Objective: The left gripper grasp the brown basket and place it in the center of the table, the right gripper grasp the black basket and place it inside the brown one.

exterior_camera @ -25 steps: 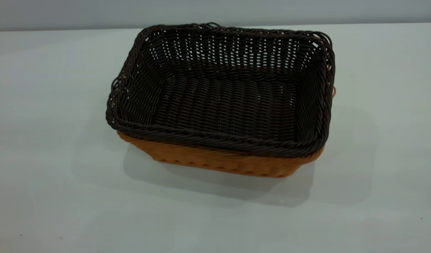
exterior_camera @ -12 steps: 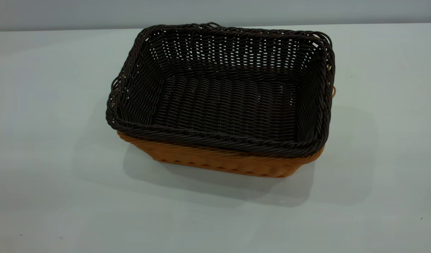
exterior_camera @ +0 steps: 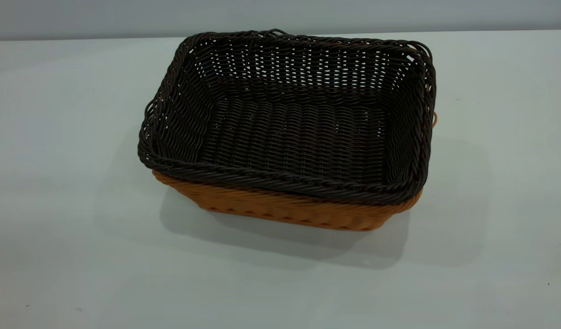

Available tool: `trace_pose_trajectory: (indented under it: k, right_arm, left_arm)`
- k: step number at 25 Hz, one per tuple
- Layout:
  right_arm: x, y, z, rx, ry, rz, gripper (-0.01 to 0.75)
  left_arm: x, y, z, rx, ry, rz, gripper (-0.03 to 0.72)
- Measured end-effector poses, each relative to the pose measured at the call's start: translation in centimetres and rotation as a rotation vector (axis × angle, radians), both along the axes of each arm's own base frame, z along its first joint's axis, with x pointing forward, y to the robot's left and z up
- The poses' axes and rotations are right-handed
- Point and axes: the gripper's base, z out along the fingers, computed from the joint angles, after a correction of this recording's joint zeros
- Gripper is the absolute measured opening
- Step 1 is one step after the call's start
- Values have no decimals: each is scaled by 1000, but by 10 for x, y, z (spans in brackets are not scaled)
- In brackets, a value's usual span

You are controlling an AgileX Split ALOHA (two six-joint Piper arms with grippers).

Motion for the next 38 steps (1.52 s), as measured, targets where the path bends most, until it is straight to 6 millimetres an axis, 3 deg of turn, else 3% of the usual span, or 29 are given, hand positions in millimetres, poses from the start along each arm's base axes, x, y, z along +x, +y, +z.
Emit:
trace_pose_trajectory:
  k: [12, 21, 38]
  right_arm:
    - [0, 0, 0, 0, 0, 1, 589]
    - [0, 0, 0, 1, 0, 1, 589]
    - [0, 0, 0, 1, 0, 2, 589]
  left_arm:
    - [-1, 0, -1, 0, -8, 8, 544]
    - [-17, 1, -1, -13, -122, 71, 544]
    - [-17, 0, -1, -14, -122, 70, 544]
